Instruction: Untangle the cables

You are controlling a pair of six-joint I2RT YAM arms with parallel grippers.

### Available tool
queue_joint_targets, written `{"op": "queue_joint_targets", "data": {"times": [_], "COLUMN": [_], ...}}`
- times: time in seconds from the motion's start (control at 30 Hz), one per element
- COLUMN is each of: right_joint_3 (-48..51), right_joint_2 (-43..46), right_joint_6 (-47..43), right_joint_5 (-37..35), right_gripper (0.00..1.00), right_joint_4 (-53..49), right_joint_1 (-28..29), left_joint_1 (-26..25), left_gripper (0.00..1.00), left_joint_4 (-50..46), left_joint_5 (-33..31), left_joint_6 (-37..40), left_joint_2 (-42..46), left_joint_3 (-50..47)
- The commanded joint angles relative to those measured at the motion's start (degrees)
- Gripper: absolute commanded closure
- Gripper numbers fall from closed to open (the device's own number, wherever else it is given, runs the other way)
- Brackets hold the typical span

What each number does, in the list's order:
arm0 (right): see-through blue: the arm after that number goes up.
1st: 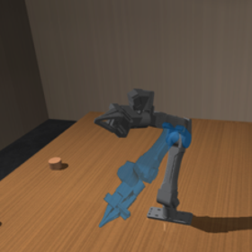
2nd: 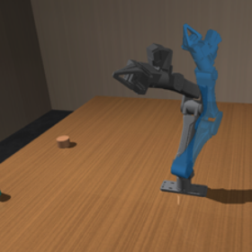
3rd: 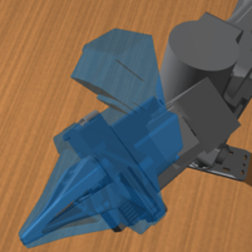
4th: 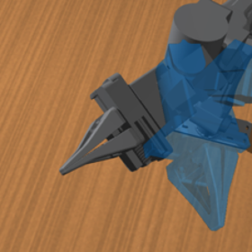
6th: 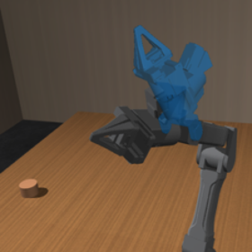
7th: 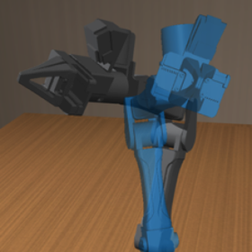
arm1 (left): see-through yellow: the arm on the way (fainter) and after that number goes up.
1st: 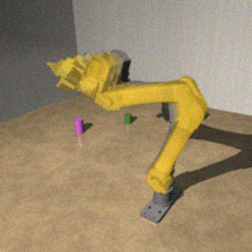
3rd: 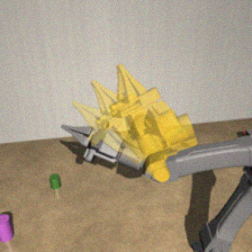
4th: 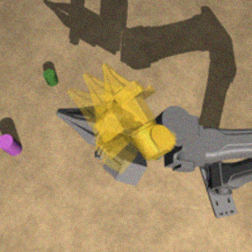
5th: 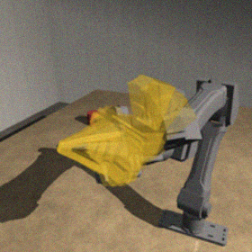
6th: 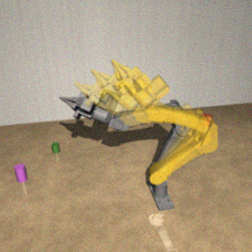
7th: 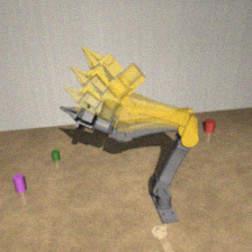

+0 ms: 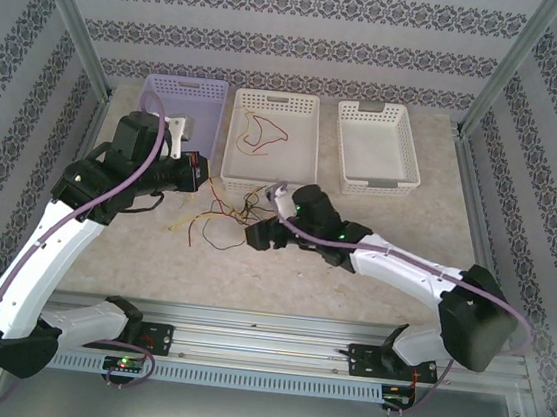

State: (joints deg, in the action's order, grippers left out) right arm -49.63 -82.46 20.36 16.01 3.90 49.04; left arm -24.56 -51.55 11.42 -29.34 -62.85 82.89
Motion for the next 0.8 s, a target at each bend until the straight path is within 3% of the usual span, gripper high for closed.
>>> {"op": "queue_joint_targets", "data": {"times": [0.0,0.23,0.4,0.77], "right_joint_3": [-0.59,0.41,5.89,6.76], "right_joint_2": [-0.82,-5.16,-5.64,-12.2], "right_joint_6": [-2.79,7.62,19.45,37.37], "right_joint_5": [-10.21,-6.67,-4.93,-0.24], "right_gripper": [0.28,0.3,0.3,0.28], "right_joint_4": [5.32,11.83,25.53,42.91], "right_joint_1": [0.52,-1.63,-3.22,-3.08], "left_joint_1": [-0.79,-0.83,-0.85,-0.88], "left_gripper": [1.0,1.0,1.0,1.0], "left_joint_4": [2.85,2.88,3.3,6.12], "left_joint_5": [1.33,1.59,2.03,4.22], "left_joint_6": [-1.7,-2.16,-2.26,-2.74], "left_joint_2": [1.57,3.23,4.74,7.84], "left_joint_3": [1.35,0.23,-1.3,-6.41]}}
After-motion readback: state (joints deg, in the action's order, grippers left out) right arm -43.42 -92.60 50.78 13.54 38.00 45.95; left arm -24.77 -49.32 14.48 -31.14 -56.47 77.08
